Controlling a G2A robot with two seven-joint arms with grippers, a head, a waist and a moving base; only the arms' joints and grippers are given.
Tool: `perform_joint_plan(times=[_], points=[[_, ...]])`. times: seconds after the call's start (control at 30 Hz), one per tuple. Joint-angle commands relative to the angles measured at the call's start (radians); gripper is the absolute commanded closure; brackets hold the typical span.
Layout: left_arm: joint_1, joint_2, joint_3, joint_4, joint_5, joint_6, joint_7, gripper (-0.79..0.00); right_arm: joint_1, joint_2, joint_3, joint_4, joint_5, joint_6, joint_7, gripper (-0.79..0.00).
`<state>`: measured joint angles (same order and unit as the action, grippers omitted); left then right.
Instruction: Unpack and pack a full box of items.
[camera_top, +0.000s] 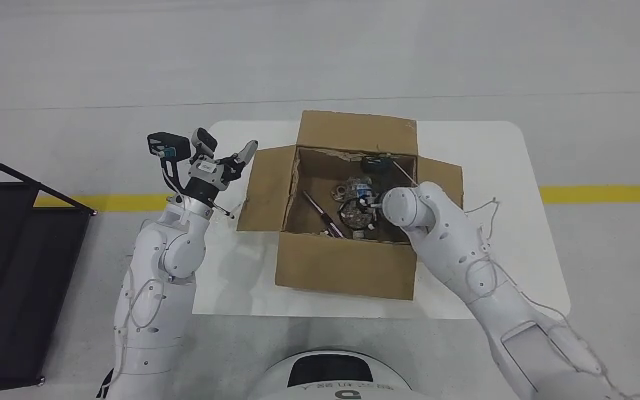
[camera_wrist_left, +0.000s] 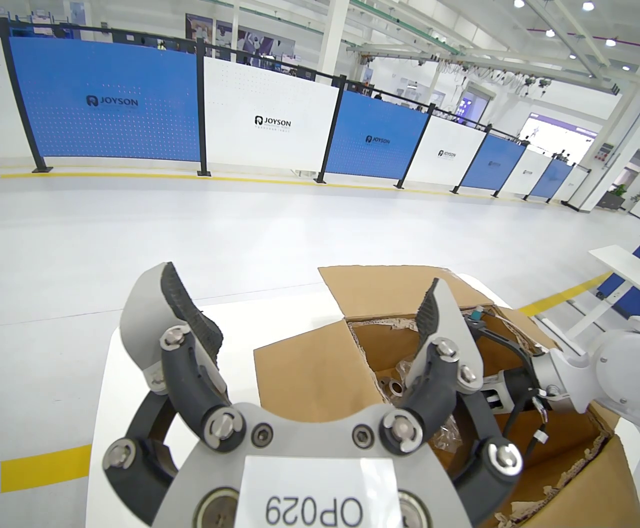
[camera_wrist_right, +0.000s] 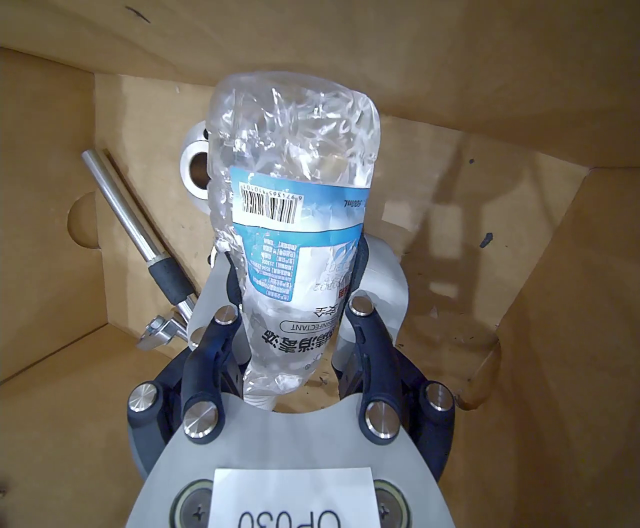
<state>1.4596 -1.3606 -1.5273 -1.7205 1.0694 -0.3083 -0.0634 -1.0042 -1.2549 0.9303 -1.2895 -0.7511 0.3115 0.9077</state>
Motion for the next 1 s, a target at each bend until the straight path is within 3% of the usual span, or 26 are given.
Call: perform_joint_plan(times=[0.0, 0.37, 0.57, 0.73, 0.97], points=[[0.000, 0.000, 0.000, 0.000, 0.000, 0.000, 0.000, -0.785, -0.022, 0.007, 0.019, -0.034, -0.006, -0.006, -0.004, 0.000], [0.000, 0.000, 0.000, 0.000, 0.000, 0.000, 0.000, -0.785, -0.201, 0.053, 0.166, -0.283, -0.020, -0.097, -0.038, 0.000], [0.000, 0.000, 0.000, 0.000, 0.000, 0.000, 0.000, -0.785, -0.319, 0.074, 0.262, -0.432, 0.008, -0.192, -0.131, 0.000], [0.000, 0.000, 0.000, 0.000, 0.000, 0.000, 0.000, -0.785, -0.465, 0.092, 0.417, -0.581, 0.105, -0.294, -0.279, 0.000], [0.000, 0.000, 0.000, 0.000, 0.000, 0.000, 0.000, -0.785, -0.693, 0.112, 0.700, -0.671, 0.344, -0.541, -0.444, 0.000]])
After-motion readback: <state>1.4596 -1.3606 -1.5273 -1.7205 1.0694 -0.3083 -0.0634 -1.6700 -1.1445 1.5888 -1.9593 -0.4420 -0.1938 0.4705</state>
